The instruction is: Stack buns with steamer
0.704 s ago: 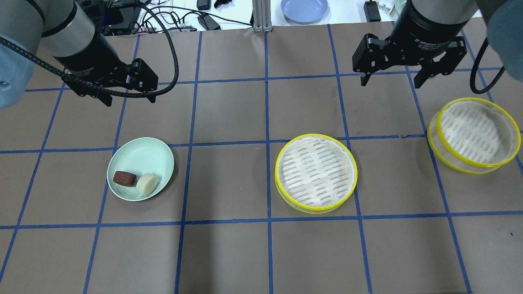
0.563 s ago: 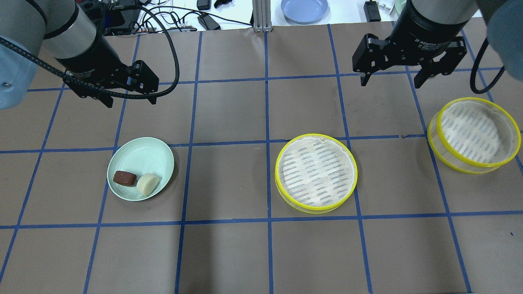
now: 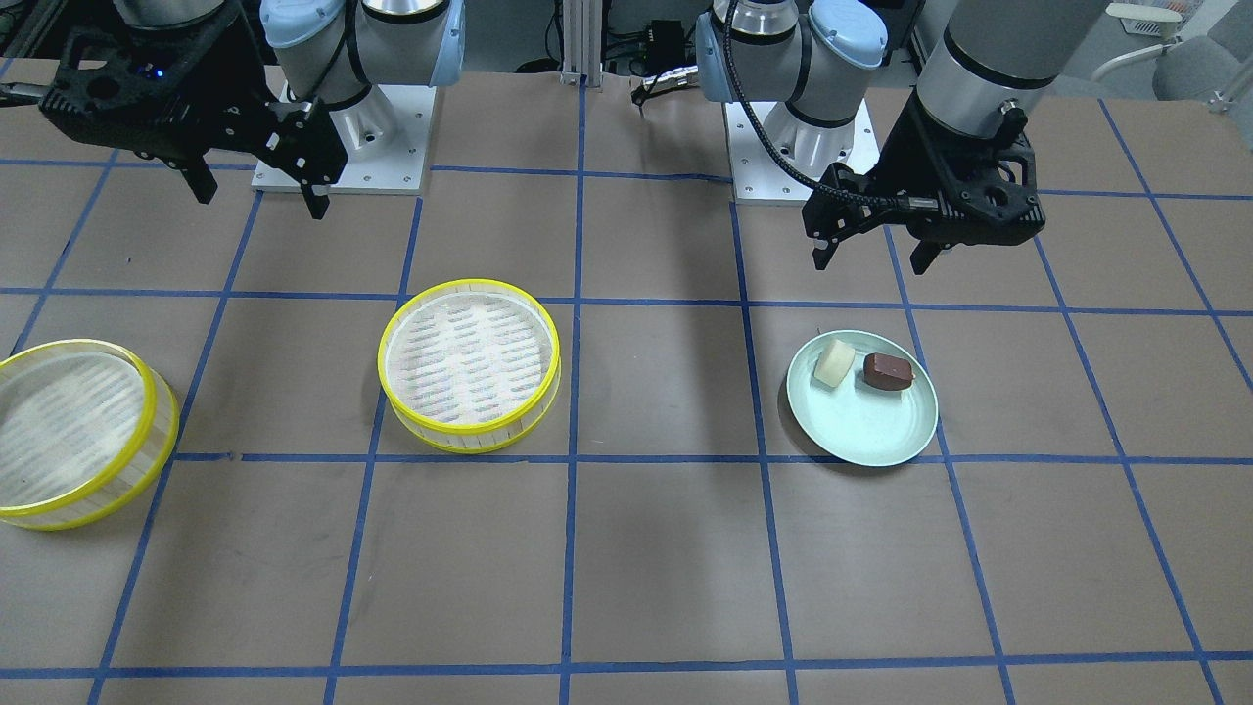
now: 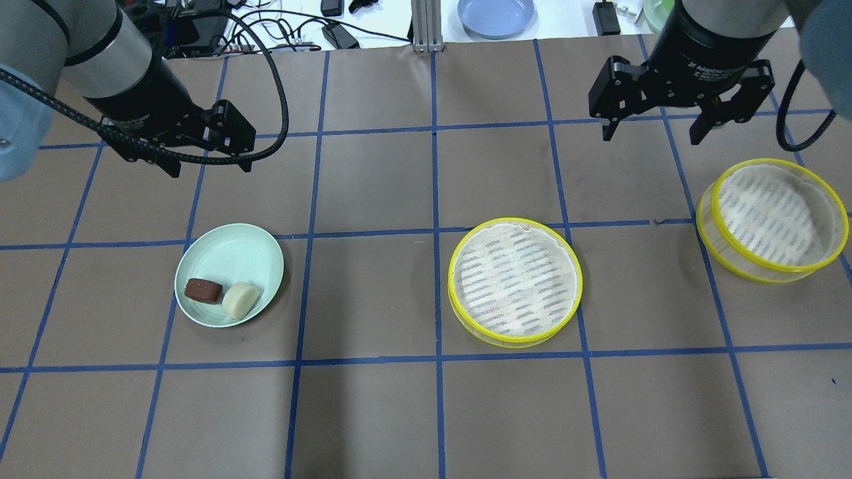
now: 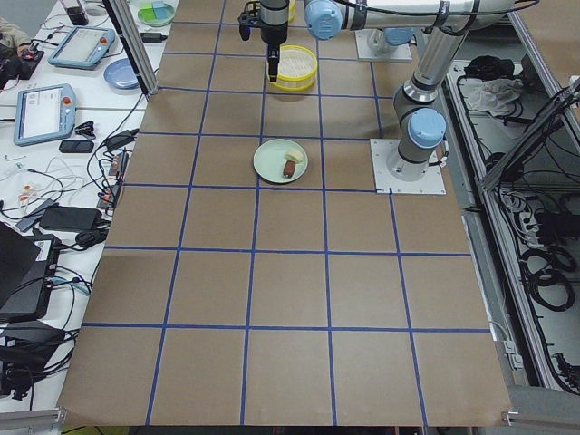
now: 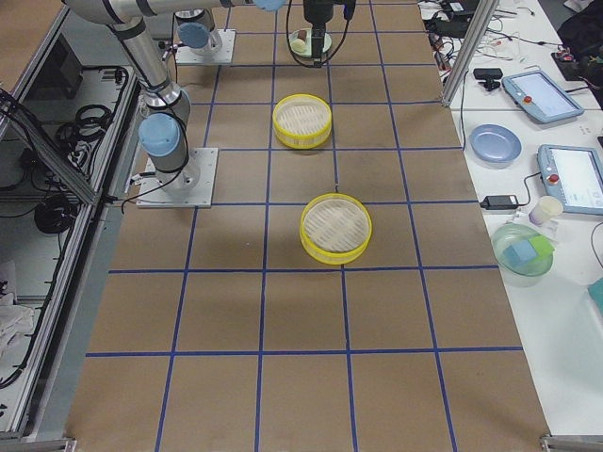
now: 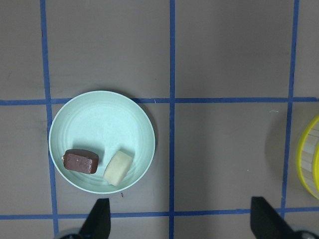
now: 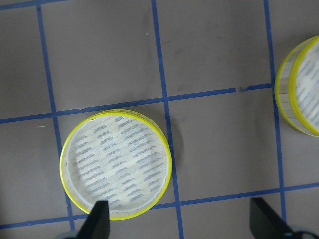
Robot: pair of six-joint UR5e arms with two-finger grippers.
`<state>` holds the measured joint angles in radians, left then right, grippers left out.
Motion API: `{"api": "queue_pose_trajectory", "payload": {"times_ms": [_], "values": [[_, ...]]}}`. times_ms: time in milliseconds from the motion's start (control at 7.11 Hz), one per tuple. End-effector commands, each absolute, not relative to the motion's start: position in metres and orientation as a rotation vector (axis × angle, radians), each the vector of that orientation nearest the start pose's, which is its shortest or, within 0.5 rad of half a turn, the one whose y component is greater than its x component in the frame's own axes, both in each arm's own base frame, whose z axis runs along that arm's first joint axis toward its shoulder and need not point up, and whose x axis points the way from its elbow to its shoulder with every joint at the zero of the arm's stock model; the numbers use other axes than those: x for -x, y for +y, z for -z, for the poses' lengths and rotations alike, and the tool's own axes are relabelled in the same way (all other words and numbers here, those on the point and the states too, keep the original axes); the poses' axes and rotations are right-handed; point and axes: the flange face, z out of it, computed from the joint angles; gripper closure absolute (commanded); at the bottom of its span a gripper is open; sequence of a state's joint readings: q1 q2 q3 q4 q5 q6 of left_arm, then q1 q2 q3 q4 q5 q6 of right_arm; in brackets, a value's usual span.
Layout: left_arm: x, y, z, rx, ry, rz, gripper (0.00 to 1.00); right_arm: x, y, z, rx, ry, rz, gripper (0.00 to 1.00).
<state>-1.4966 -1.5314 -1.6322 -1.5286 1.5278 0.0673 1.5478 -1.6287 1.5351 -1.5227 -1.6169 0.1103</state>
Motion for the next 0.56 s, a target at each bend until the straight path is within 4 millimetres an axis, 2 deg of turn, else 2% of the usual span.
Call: {"api": "queue_pose_trajectory", "payload": {"times_ms": [0,141,281,422], "values": [[0.078,-0.486,-0.456,-0.094,3.195,-0.116,0.0,-0.032,-0.491,-0.516,-0.197,3.202,0.001,0.0],[0.057,-0.485,-0.437,-0.075,3.202,-0.172,0.0,0.016,-0.505,-0.5,-0.181,3.199,-0.046,0.0],[0.035,-0.488,-0.406,-0.07,3.22,-0.25,0.0,0.058,-0.519,-0.483,-0.142,3.206,-0.061,0.0],[0.029,-0.495,-0.379,-0.092,3.219,-0.286,0.0,0.106,-0.539,-0.452,-0.034,3.206,-0.089,0.0]]}}
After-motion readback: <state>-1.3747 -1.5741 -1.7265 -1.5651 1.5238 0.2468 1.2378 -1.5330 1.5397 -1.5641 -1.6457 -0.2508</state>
